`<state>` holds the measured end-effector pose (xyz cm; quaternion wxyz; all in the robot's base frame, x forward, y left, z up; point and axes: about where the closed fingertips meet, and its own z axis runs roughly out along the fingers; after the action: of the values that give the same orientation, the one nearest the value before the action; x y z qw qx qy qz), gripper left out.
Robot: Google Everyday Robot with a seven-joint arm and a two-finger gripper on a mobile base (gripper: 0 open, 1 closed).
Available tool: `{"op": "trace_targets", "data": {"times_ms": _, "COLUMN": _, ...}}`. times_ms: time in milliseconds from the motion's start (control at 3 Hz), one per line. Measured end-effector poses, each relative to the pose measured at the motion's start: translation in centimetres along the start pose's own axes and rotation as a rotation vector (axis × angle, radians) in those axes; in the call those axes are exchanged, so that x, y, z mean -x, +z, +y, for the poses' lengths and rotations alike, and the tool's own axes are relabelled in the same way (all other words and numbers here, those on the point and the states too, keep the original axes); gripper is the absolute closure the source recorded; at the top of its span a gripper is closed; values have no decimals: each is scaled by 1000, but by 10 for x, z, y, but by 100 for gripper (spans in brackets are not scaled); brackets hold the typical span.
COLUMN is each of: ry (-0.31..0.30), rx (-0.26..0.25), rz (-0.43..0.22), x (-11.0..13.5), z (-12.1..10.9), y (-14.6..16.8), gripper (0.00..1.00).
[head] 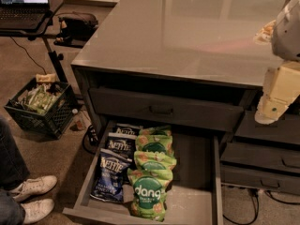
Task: Pick blue chip bag from middle drawer and place on counter
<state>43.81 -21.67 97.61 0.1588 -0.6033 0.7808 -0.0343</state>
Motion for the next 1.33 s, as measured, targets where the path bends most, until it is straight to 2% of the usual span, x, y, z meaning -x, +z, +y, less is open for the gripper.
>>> {"op": "trace_targets", "data": {"times_ms": 333, "ry": -4, "rx": -8, "rz": 5, "x": 4, "z": 2, "y": 3, "gripper": 0}}
{"op": "trace_targets", "data": {"times_ms": 667, "ry": -25, "rx": 8, "rz": -2, "x": 23, "z": 22, "y": 24, "gripper": 0}}
{"op": "trace_targets", "data": {"times_ms": 1000, "ry": -71, "rx": 62, "rz": 0, "x": 49, "z": 47, "y": 64, "gripper": 0}}
{"op": "trace_targets", "data": {"times_ms": 1333, "ry": -106, "rx": 155, "rz": 5, "x": 73, "z": 74, "y": 102, "gripper": 0}}
